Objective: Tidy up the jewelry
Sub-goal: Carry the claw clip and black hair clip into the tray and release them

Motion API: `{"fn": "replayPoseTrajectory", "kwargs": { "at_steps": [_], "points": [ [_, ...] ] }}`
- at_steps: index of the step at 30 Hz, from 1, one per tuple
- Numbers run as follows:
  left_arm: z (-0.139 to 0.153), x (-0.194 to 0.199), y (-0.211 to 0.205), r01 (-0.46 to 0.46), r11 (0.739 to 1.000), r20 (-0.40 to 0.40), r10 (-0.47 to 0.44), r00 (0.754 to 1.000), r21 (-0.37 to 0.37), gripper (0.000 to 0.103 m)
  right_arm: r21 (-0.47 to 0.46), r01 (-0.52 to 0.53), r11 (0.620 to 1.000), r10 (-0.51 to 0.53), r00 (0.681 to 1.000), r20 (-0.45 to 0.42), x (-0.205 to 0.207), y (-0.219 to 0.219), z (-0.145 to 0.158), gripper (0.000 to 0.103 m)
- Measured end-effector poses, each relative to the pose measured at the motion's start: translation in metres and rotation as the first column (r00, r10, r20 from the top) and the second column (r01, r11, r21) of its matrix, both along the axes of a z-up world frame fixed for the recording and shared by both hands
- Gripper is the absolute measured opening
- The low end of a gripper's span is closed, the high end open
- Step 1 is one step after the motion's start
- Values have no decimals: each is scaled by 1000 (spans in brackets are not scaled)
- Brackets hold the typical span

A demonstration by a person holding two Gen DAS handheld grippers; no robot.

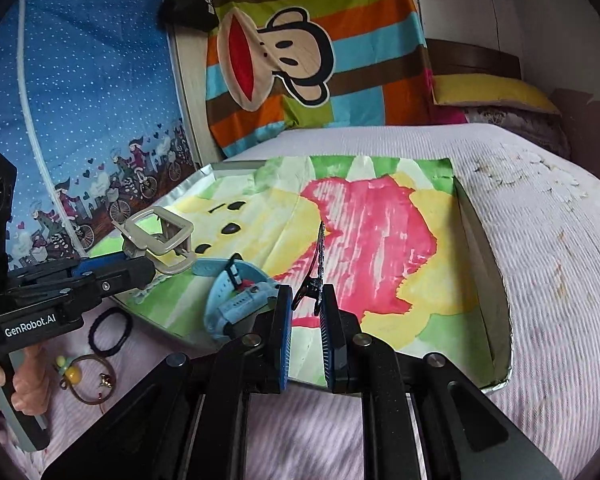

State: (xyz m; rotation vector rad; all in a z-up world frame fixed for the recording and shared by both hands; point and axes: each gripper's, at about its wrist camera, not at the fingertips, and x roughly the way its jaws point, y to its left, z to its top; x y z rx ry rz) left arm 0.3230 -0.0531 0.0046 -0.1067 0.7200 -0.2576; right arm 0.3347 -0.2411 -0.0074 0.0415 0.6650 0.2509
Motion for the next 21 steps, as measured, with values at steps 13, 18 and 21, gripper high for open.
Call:
{"fn": "replayPoseTrajectory", "kwargs": {
  "at_steps": [13, 18, 21],
  "points": [
    [-9, 4, -4, -11, 999, -60, 14, 998, 49, 31, 8, -22, 1000, 23, 992, -123, 20, 2, -21, 12],
    [-6, -1, 0, -14, 1000, -43, 15, 999, 27, 45, 0, -22, 1000, 22, 995, -101, 15, 2, -20, 13],
    [-2, -12, 5, -33, 999, -7, 33, 999, 4, 56, -11, -13, 1000, 12, 998, -63, 5, 1, -14, 13]
  ]
}}
